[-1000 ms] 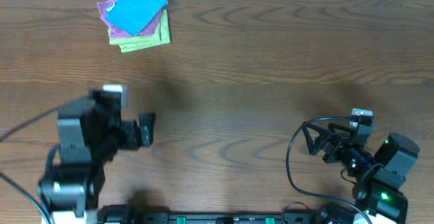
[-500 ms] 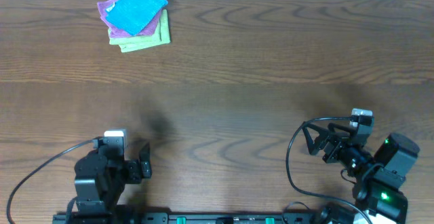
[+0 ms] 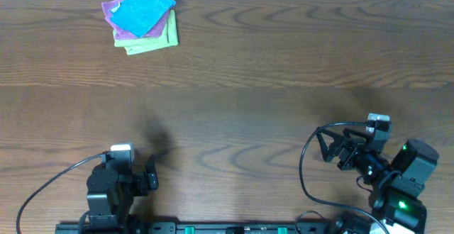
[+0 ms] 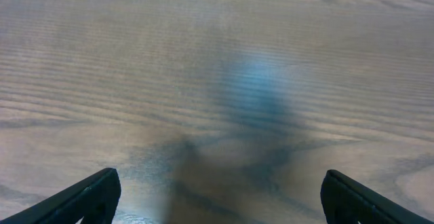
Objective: Fold the cloth
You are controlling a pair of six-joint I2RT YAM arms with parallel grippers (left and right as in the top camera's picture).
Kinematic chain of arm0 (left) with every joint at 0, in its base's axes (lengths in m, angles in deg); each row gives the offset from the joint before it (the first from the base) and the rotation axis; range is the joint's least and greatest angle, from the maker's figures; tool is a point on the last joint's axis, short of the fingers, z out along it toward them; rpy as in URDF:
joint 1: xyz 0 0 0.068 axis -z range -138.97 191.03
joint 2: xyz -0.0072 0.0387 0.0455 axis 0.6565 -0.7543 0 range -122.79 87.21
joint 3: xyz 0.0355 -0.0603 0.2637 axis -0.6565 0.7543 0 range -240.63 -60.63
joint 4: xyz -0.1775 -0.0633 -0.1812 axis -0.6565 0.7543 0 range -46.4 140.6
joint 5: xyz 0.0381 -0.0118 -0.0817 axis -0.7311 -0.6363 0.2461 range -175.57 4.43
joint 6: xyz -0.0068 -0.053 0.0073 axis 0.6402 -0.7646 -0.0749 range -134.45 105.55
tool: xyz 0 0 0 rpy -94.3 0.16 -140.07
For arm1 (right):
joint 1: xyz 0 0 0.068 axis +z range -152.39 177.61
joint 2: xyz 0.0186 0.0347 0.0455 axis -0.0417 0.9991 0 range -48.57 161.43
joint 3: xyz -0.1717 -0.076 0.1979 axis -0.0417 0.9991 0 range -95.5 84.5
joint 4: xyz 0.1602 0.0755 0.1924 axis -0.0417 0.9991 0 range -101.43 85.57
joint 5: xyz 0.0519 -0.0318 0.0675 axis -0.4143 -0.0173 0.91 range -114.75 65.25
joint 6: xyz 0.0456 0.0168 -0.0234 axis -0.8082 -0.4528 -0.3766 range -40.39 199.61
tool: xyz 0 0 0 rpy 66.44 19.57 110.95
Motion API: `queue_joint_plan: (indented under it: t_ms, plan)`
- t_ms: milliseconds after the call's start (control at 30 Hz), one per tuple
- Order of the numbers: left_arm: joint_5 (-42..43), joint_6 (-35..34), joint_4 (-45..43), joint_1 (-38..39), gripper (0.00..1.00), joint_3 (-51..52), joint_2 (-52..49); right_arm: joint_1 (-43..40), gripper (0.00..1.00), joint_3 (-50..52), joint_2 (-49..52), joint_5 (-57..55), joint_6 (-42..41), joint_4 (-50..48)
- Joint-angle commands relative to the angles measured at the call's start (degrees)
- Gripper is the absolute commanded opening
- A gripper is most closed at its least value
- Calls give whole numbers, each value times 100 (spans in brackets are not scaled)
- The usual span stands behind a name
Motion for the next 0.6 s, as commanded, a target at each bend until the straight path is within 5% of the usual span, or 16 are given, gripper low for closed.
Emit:
queue_joint_plan:
  t_ms: [0, 567]
  plan:
    - [-66, 85, 4, 9, 95, 162, 168, -39, 99, 7, -26, 107, -26, -11]
    - [-509, 85, 2, -2, 95, 520, 492, -39, 99, 7, -24, 107, -26, -11]
